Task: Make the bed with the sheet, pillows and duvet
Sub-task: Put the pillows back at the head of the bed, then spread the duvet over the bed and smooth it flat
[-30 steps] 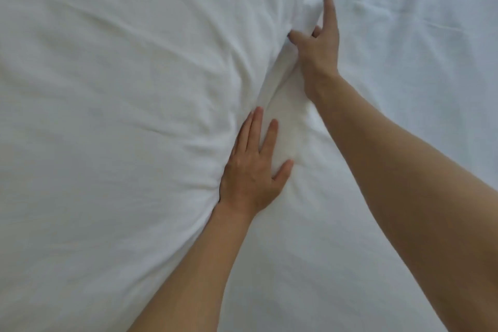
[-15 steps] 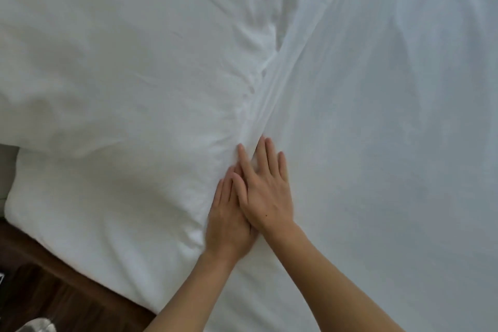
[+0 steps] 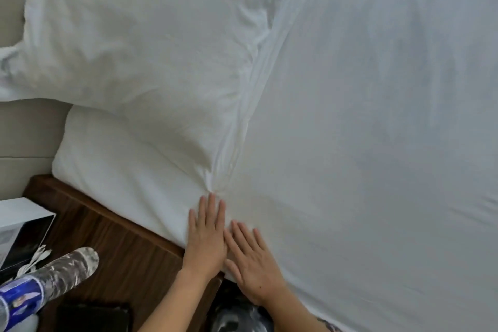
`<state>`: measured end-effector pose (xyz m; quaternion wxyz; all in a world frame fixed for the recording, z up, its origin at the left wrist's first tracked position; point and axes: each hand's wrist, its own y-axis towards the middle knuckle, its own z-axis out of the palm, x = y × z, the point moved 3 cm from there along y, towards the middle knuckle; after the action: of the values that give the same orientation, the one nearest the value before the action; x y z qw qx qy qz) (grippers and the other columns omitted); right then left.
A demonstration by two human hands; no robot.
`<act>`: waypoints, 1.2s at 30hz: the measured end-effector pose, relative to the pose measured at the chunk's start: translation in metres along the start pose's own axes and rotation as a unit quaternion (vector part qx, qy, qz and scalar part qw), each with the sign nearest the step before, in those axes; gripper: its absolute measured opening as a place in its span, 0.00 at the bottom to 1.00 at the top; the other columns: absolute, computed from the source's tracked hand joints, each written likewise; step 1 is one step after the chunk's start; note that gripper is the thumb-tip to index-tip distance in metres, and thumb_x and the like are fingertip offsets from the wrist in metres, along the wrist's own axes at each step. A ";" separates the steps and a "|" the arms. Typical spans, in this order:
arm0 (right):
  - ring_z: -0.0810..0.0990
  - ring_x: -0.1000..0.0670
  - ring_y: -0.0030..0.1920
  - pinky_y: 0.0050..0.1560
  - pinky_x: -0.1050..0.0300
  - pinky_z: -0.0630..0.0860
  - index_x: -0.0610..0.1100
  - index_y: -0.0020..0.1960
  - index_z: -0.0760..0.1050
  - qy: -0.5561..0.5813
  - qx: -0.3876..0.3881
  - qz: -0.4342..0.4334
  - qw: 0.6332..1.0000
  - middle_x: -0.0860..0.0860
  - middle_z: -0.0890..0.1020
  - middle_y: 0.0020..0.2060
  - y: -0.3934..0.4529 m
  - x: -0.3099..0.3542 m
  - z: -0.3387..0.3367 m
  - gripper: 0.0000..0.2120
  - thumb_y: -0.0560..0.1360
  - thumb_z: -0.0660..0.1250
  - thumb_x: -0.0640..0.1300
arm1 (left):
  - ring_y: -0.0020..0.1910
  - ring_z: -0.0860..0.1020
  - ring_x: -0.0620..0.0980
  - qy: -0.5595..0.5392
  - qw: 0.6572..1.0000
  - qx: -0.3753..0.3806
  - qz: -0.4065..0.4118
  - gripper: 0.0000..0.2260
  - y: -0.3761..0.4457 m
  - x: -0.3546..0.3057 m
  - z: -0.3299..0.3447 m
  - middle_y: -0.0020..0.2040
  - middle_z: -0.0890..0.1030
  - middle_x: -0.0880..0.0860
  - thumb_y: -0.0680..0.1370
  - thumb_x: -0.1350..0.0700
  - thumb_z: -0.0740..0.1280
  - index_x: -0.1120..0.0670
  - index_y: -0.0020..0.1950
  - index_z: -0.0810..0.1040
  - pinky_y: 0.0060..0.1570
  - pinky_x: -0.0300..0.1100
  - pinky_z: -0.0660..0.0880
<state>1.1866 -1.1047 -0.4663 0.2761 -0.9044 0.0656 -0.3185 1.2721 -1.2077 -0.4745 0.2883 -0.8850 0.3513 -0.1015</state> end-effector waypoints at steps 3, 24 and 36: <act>0.47 0.51 0.76 0.76 0.49 0.53 0.47 0.78 0.55 0.026 0.040 0.017 0.999 0.50 0.50 0.76 -0.038 0.002 -0.032 0.35 0.78 0.31 0.62 | 0.75 0.55 0.67 -0.024 0.992 0.118 -0.048 0.35 -0.033 0.000 -0.020 0.77 0.46 0.66 0.79 0.48 0.62 0.59 0.79 0.49 0.68 0.59 0.66; 0.72 0.53 0.65 0.63 0.57 0.68 0.46 0.73 0.65 0.353 -0.428 0.323 0.767 0.51 0.74 0.67 -0.442 0.096 -0.146 0.25 0.78 0.65 0.50 | 0.74 0.62 0.54 -0.043 0.966 0.055 0.247 0.23 -0.272 -0.137 -0.245 0.77 0.58 0.54 0.83 0.51 0.56 0.53 0.77 0.58 0.66 0.48 0.66; 0.71 0.57 0.66 0.67 0.56 0.69 0.47 0.73 0.66 0.467 -0.599 0.380 0.528 0.55 0.74 0.65 -0.614 0.089 -0.064 0.26 0.77 0.66 0.51 | 0.71 0.67 0.48 0.009 0.896 0.024 0.444 0.22 -0.361 -0.298 -0.242 0.75 0.63 0.48 0.82 0.50 0.59 0.51 0.76 0.63 0.64 0.43 0.68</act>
<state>1.1824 -0.6456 -0.0447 -0.3056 -0.4687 0.6985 -0.4462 1.1648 -0.9000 -0.0612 0.3213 -0.6290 0.7076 0.0204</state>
